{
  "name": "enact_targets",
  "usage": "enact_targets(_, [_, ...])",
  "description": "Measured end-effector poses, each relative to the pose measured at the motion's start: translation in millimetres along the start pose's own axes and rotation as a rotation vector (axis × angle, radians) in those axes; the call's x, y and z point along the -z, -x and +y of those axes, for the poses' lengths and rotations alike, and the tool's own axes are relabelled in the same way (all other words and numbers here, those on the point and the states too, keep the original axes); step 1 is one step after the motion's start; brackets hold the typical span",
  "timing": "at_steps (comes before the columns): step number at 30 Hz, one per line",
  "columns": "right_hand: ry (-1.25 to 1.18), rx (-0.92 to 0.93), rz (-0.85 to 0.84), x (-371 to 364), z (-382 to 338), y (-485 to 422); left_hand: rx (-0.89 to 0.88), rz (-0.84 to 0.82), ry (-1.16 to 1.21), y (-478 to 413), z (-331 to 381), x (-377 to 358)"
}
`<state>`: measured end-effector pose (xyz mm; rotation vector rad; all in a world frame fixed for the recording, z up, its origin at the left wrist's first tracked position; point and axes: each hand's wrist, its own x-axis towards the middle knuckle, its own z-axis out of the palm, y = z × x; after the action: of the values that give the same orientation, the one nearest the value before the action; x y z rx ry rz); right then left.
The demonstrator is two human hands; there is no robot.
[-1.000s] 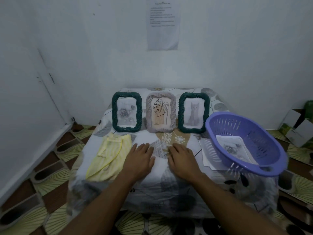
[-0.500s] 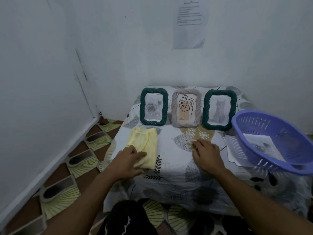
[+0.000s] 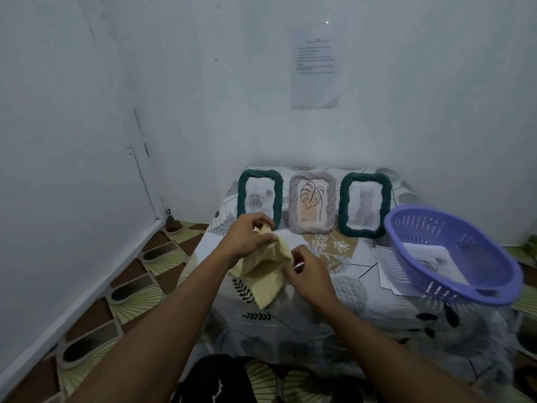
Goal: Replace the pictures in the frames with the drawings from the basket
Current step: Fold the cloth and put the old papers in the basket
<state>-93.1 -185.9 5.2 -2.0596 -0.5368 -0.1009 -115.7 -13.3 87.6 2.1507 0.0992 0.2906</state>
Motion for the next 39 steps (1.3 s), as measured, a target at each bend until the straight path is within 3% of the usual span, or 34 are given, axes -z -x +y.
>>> enact_targets(3, [-0.101, -0.070, 0.119, 16, 1, -13, 0.019, -0.052, 0.073, -3, 9, 3])
enact_targets(8, [-0.107, -0.068, 0.140, 69, -3, -37, 0.002, -0.095, 0.024, -3, 0, 5])
enact_targets(12, [0.039, 0.003, 0.031, 103, -12, -53, -0.198, -0.007, -0.140, -5, 3, -4])
enact_targets(16, [0.109, 0.048, -0.043, 124, -20, -61, -0.320, 0.057, -0.110, -9, 10, -8])
enact_targets(22, [0.106, 0.066, -0.098, 142, -25, -70, -0.180, 0.132, 0.256, -14, 15, -12])
enact_targets(28, [0.308, 0.063, -0.351, 160, -16, -73, -0.056, 0.174, 0.404, -25, 16, 1])
enact_targets(32, [0.458, 0.085, -0.317, 160, -9, -76, -0.096, 0.083, 0.247, -26, 17, -1])
enact_targets(35, [0.512, 0.095, -0.274, 161, -6, -77, -0.197, 0.163, -0.020, -28, 18, -4])
enact_targets(39, [0.577, 0.098, -0.210, 161, 4, -73, -0.236, 0.204, -0.152, -29, 17, -4])
